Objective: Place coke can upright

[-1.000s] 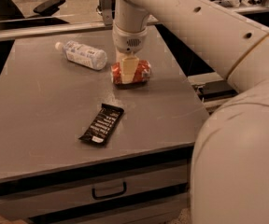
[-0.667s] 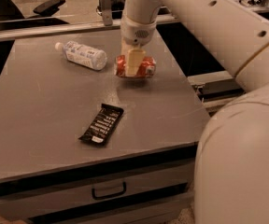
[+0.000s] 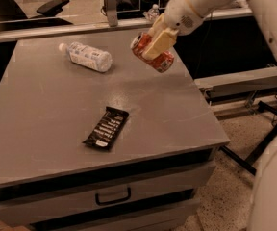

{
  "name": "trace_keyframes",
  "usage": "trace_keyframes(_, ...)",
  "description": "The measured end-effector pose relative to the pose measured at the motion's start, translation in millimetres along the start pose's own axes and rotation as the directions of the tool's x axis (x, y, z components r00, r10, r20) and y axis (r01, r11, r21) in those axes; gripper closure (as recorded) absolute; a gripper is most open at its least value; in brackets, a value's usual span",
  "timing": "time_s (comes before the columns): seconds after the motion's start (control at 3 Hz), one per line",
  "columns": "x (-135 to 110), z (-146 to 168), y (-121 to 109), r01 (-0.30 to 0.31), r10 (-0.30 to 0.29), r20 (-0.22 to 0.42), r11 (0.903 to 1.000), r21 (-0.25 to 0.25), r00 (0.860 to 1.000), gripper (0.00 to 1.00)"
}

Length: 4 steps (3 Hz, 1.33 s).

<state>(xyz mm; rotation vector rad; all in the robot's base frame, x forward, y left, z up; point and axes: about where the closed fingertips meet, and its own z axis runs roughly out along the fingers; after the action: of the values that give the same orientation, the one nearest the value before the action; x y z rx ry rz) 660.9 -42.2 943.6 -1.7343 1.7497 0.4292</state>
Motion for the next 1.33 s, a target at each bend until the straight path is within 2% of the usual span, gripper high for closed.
trace_keyframes(0.33, 3, -31, -4, -0.094, 0.082, 0.259, 0.9950, 0.034, 0.962, 1.00)
trace_keyframes(0.67, 6, -46, -5, -0.140, 0.107, 0.427, 0.9890, 0.047, 0.898, 1.00)
trace_keyframes(1.0, 9, -46, 1, -0.138, 0.092, 0.498, 0.9887, 0.058, 0.862, 1.00)
trace_keyframes(1.33, 17, -31, 9, -0.125, 0.065, 0.543, 0.9893, 0.075, 0.837, 1.00)
